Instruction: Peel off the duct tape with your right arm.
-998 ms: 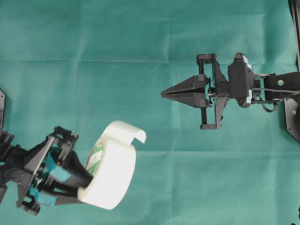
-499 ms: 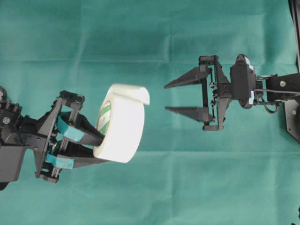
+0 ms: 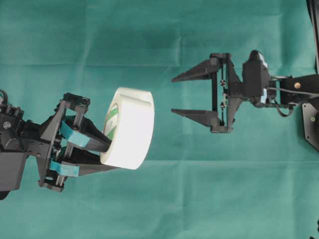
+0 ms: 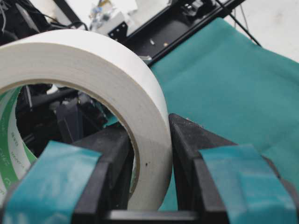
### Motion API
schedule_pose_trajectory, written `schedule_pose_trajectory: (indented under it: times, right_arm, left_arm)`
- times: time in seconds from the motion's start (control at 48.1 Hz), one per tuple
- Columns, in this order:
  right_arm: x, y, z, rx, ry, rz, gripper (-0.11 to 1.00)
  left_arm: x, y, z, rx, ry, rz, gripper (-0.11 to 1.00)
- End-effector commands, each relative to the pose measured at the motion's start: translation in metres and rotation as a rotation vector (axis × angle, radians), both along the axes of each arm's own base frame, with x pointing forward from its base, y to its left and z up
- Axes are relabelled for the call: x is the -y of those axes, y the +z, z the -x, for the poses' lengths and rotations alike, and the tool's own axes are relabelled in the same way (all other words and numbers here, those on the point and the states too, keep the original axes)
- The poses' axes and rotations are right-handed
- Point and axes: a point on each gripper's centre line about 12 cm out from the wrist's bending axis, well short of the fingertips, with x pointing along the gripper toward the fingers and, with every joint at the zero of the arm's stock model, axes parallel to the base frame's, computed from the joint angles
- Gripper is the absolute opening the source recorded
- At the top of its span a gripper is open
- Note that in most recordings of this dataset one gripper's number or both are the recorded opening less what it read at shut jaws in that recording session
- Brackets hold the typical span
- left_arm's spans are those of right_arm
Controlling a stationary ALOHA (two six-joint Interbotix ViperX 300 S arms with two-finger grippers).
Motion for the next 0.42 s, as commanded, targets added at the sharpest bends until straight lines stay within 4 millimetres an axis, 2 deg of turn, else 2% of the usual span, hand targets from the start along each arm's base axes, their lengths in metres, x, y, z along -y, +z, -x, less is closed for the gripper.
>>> schedule_pose_trajectory:
  times: [0.0,0.395]
  right_arm:
    - [-0.003,0.012,-0.009,0.047,0.01,0.001,0.71]
    - [-0.004,-0.001,-0.036,0.023,0.018,-0.004,0.71]
  left_arm:
    - [-0.001,0.019,0.001,0.064,0.002,0.011,0.21]
    - [-0.006,0.025,-0.002,0.082,0.016,0.01,0.21]
